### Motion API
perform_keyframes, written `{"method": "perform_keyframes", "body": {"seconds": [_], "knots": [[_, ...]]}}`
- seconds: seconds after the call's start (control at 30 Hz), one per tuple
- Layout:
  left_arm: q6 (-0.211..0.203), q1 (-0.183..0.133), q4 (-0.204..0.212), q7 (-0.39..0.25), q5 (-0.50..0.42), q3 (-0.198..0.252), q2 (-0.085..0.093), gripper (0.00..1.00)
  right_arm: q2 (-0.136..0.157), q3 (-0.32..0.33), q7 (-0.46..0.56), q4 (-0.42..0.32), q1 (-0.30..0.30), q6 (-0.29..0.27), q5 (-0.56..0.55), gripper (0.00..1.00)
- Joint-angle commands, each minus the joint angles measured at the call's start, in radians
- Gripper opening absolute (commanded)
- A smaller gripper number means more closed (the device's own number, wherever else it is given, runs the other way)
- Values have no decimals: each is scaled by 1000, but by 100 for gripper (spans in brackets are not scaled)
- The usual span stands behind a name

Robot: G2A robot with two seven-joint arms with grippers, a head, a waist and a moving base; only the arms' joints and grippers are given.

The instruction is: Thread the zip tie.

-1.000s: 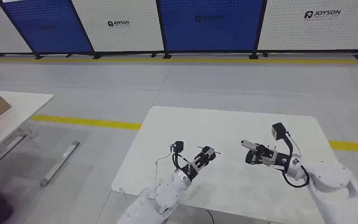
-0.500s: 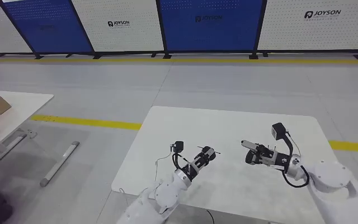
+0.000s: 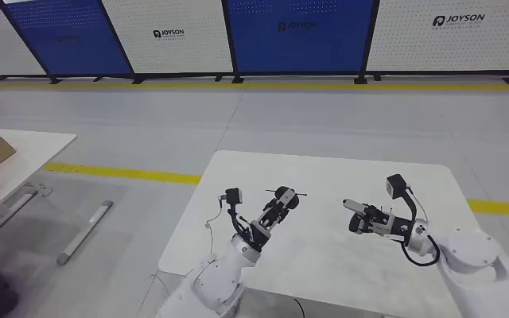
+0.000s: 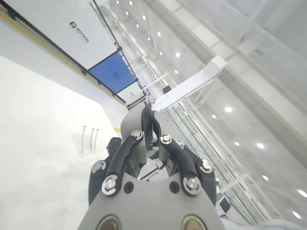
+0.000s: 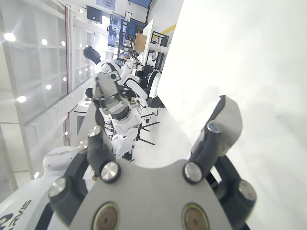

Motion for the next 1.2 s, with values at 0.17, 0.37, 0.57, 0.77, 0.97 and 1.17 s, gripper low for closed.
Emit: {"method": "perform_keyframes", "body": {"seconds": [0.17, 0.37, 0.57, 0.77, 0.97, 1.17], "knots": [[-17, 68, -118, -38, 50, -39, 12, 0, 0, 0, 0, 0, 0, 0, 0, 100], [88, 44, -55, -21, 100, -10, 6, 0, 0, 0, 0, 0, 0, 0, 0, 100], [186, -64, 175, -25, 103, 68, -13, 0, 0, 0, 0, 0, 0, 0, 0, 100], [204, -140, 338, 2, 59, 123, -33, 0, 0, 0, 0, 0, 0, 0, 0, 100], [122, -140, 301, 22, 65, 117, -34, 0, 0, 0, 0, 0, 0, 0, 0, 100], [42, -52, 67, 62, 148, 78, -20, 0, 0, 0, 0, 0, 0, 0, 0, 100]]}}
